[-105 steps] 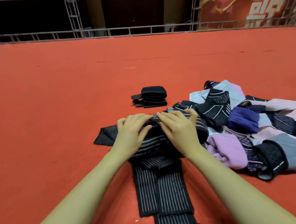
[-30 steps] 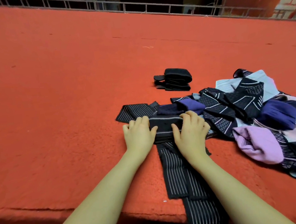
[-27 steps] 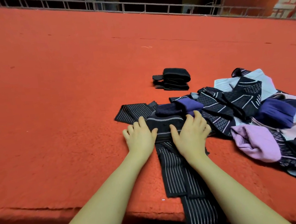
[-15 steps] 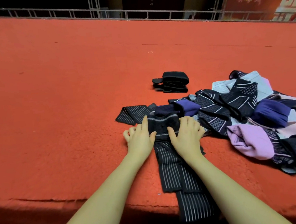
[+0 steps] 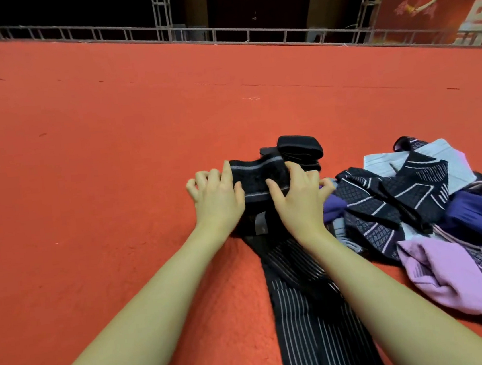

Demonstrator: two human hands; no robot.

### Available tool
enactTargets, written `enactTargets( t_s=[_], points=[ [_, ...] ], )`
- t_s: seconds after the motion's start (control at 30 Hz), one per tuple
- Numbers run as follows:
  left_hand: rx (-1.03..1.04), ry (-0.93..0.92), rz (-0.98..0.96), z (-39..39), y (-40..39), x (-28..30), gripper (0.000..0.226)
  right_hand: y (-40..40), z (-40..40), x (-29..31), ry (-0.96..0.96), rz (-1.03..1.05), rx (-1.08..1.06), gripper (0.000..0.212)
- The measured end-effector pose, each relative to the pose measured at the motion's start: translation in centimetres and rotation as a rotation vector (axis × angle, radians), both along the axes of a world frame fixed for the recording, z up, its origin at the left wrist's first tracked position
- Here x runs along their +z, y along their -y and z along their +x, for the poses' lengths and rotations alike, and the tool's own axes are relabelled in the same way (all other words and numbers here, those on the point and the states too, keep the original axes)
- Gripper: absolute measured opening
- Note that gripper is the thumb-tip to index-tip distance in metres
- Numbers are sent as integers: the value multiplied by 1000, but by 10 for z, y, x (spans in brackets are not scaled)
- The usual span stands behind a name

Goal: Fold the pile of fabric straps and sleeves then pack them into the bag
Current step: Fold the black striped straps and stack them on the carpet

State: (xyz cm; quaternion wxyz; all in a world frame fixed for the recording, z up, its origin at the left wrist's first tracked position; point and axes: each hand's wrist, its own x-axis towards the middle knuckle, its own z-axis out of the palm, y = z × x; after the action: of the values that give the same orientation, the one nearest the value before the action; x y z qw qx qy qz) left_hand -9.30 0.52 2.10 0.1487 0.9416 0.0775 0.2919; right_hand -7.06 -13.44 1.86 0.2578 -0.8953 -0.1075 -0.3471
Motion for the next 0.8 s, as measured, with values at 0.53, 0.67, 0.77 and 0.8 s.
enactTargets(
  t_s=[0.53,0.67,0.77,0.8],
  points=[
    [-74,-432,-90,100,-14,-59,44,-1,101,-48,-216,-196,-36,31],
    [-159,-486,-50,104,-9,-55,49,2,97,-59,-170,-159,-53,32],
    [-176,-457,-107,101,-3,-54,53,4,95,-65,-129,-165,-69,31],
    [-168,-453,-143,99,0,-54,55,4,95,-66,-110,-167,-71,31]
  ],
)
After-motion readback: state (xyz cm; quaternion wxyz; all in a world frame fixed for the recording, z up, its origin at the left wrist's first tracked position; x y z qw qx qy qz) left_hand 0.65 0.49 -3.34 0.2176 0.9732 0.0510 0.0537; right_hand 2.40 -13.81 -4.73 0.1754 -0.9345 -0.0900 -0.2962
